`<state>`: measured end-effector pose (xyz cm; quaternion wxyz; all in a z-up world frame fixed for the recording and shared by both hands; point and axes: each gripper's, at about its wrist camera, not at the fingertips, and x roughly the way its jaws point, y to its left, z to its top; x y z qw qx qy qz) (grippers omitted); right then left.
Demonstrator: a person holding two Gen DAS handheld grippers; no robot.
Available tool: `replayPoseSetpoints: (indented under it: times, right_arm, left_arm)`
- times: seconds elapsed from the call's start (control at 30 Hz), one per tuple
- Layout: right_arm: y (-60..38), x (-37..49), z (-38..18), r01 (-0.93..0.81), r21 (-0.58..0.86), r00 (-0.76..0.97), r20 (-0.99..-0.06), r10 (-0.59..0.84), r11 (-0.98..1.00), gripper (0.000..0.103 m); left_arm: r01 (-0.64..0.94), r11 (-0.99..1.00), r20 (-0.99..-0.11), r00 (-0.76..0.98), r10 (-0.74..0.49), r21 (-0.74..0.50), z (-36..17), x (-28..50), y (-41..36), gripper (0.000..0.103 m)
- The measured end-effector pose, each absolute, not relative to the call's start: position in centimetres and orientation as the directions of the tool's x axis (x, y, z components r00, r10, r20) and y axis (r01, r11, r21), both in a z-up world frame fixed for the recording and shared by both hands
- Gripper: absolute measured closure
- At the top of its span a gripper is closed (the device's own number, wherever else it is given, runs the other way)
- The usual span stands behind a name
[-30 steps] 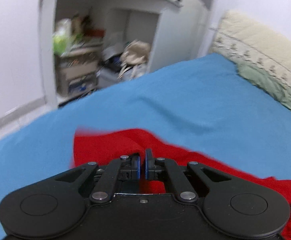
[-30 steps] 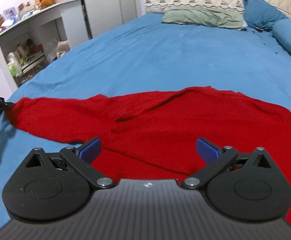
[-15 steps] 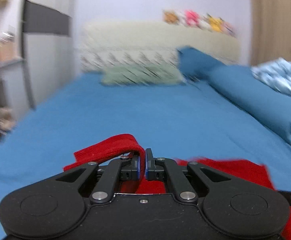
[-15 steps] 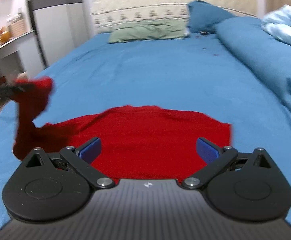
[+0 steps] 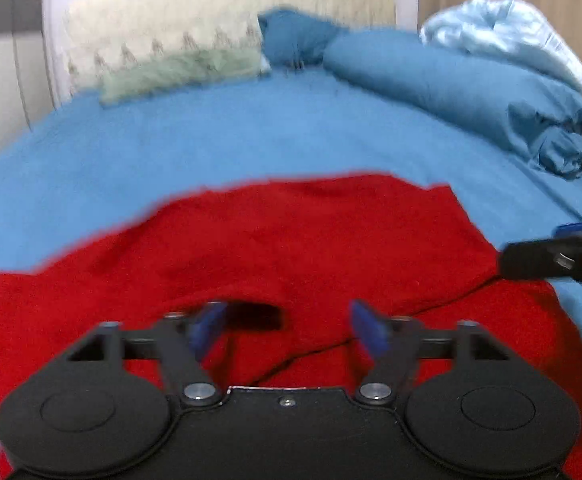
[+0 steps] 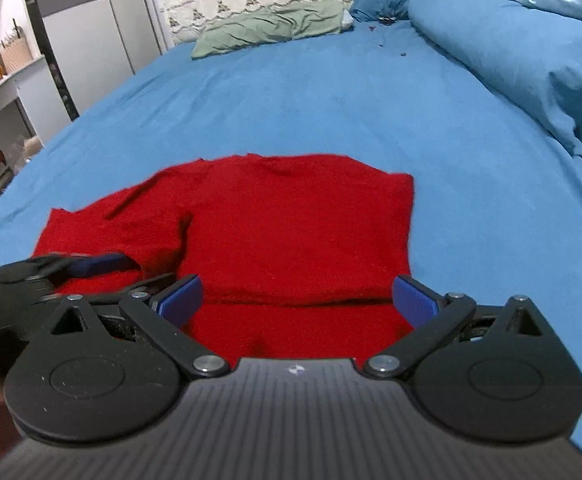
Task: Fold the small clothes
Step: 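Grasp the opposite side edge of the sweater with the right tool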
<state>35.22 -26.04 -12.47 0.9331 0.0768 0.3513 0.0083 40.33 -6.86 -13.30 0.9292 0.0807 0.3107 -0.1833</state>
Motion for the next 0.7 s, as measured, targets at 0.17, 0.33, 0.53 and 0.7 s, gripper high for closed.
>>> replayPoseSetpoints:
  times: [0.17,0.33,0.53,0.7]
  right_arm:
    - [-22.4,37.4,-12.0,-0.137,0.083,0.696,-0.701,0.156,0.987,0.000]
    - [-15.9,39.5,-14.0,-0.304,-0.065,0.675,-0.718,0.167,0.951,0.000]
    - [-9.5,41.8,-17.0,-0.423,-0.327,0.713,-0.696,0.087,0.845,0.018]
    - [-6.4,42.0,-19.6,-0.485,-0.530,0.767,-0.640,0.047,0.695,0.029]
  left_arm:
    - [0.211,0.974,-0.554,0.823,-0.127,0.089,-11.7,37.4,0.3,0.006]
    - [0.059,0.997,-0.600,0.800,-0.019,0.047,-14.3,37.5,5.4,0.006]
    - [0.015,0.999,-0.644,0.765,0.011,0.035,-15.3,38.1,7.7,0.006]
    - [-0.013,0.999,-0.677,0.736,-0.012,-0.031,-15.4,38.7,9.2,0.006]
